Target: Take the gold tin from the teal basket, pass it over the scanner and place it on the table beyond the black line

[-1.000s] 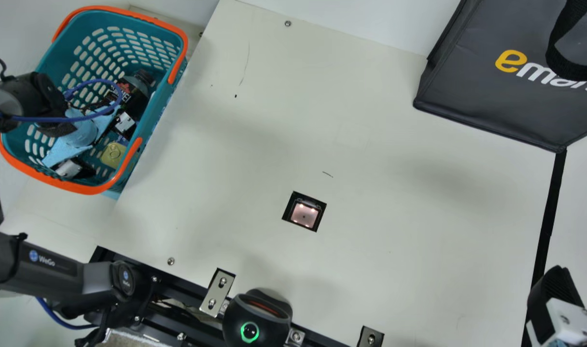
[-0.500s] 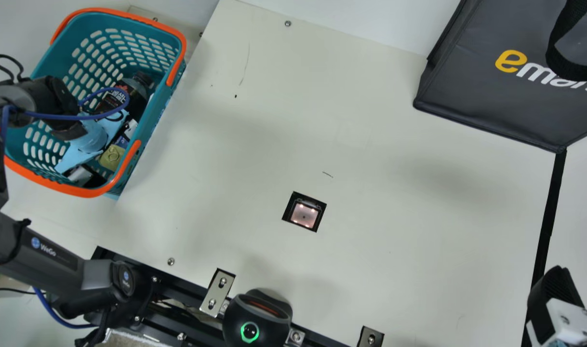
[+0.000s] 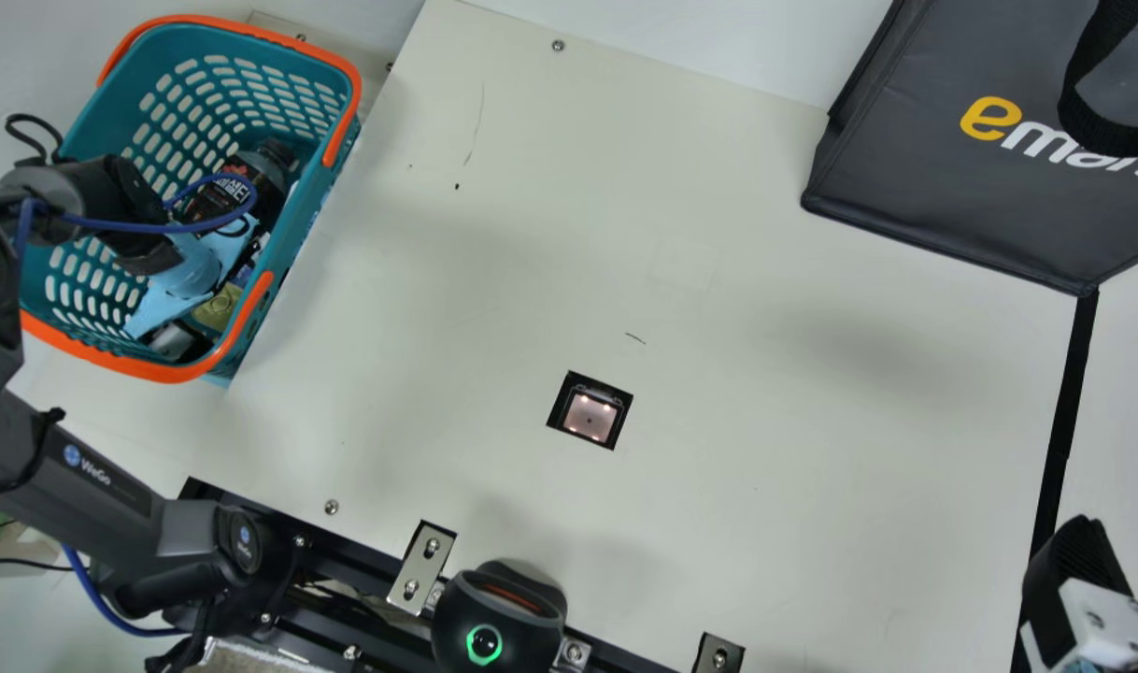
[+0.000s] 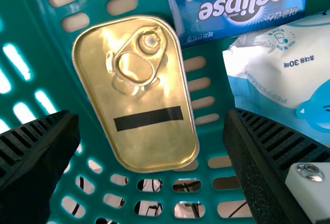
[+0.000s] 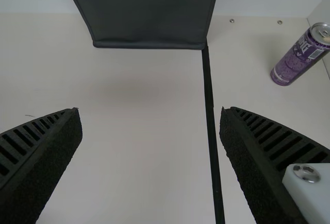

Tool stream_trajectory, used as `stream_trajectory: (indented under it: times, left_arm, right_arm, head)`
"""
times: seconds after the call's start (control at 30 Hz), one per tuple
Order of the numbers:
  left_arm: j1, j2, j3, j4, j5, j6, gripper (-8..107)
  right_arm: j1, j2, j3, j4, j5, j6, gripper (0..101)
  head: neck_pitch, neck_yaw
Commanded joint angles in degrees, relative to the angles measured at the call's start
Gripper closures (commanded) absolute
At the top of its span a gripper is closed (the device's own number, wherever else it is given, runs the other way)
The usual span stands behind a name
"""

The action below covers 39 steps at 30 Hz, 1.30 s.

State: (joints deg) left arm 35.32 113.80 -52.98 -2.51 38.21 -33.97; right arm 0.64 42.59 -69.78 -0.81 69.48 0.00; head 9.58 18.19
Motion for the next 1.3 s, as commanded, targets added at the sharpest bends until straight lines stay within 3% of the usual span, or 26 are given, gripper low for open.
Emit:
stream_trajectory:
  times: [0.0,0.47,0.97,1.27]
  left_arm:
    - [-0.09,0.15,0.27,0.1,-1.33,-0.11,9]
    - [-0.71,1.91,2.57,1.8,-7.88,-2.09,9]
    - [-0.92,2.07,3.1,4.7,-9.48,-4.78,107]
    - [-1.11,-1.38,2.54,6.08,-6.23,-4.62,107]
  right_arm:
    - [0.0,0.0,0.0,0.0,0.0,0.0,6]
    - [0.0,0.0,0.0,0.0,0.06,0.0,6]
    - [0.0,0.0,0.0,0.0,0.06,0.0,6]
    - [0.0,0.0,0.0,0.0,0.06,0.0,6]
  head:
    - [-1.66,0.23]
    - [-1.66,0.23]
    - [-1.66,0.23]
    - [-1.66,0.23]
